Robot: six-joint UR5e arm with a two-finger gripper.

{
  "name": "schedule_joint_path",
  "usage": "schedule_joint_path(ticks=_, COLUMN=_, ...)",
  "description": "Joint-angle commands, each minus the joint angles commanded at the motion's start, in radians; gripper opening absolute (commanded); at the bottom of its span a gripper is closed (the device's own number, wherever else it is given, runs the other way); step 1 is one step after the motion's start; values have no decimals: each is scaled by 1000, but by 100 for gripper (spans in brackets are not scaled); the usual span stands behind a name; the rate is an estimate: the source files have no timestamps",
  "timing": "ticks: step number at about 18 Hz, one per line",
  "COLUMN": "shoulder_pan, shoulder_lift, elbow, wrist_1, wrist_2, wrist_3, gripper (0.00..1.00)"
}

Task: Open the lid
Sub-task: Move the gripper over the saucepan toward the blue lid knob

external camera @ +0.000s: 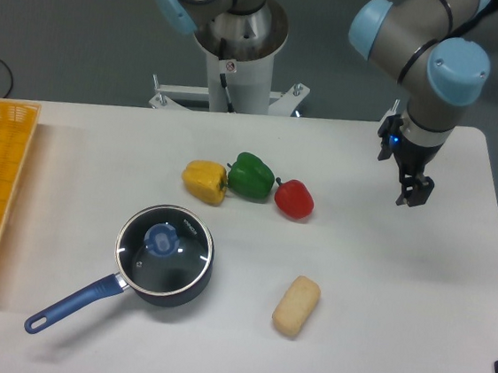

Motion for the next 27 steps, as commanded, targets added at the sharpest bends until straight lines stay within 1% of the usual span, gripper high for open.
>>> schedule_joint_path(ticks=4, shoulder_pan=-9, shoulder_lift=8, elbow=2, wrist_1=-5, wrist_2=-10, wrist_3=-8, gripper=100)
schedule_joint_path(ticks=5, shoulder_pan=-15, shoulder_lift=11, elbow=2, wrist_1=-5, wrist_2=-6, wrist_3=-38, gripper=100)
schedule_joint_path(ticks=6, shoulder_pan=-26, shoulder_lift=18, elbow=3, wrist_1=-6, wrist_2=-2, wrist_3=-99, gripper=100)
schedule_joint_path(ticks=9, shoulder_pan=-92, shoulder_lift=21, elbow=14, wrist_1=-9, wrist_2=1, wrist_3=-282, gripper=100)
schedule_joint_path(ticks=18, shoulder_pan=-290, shoulder_lift=3, elbow=80, wrist_1=-3, wrist_2=-8, wrist_3=-691, gripper=100)
schedule_joint_path(ticks=20, shoulder_pan=-326, shoulder_lift=3, elbow=80, wrist_1=-3, wrist_2=-2, wrist_3=-754, gripper=100)
schedule_joint_path(ticks=25, shoulder_pan=-409, shoulder_lift=3, elbow=78, wrist_1=3, wrist_2=4, wrist_3=-798, gripper=100)
schedule_joint_path(ticks=27, shoulder_pan=-457, shoulder_lift=-3, elbow=80, wrist_1=9, wrist_2=26, wrist_3=-853, gripper=100)
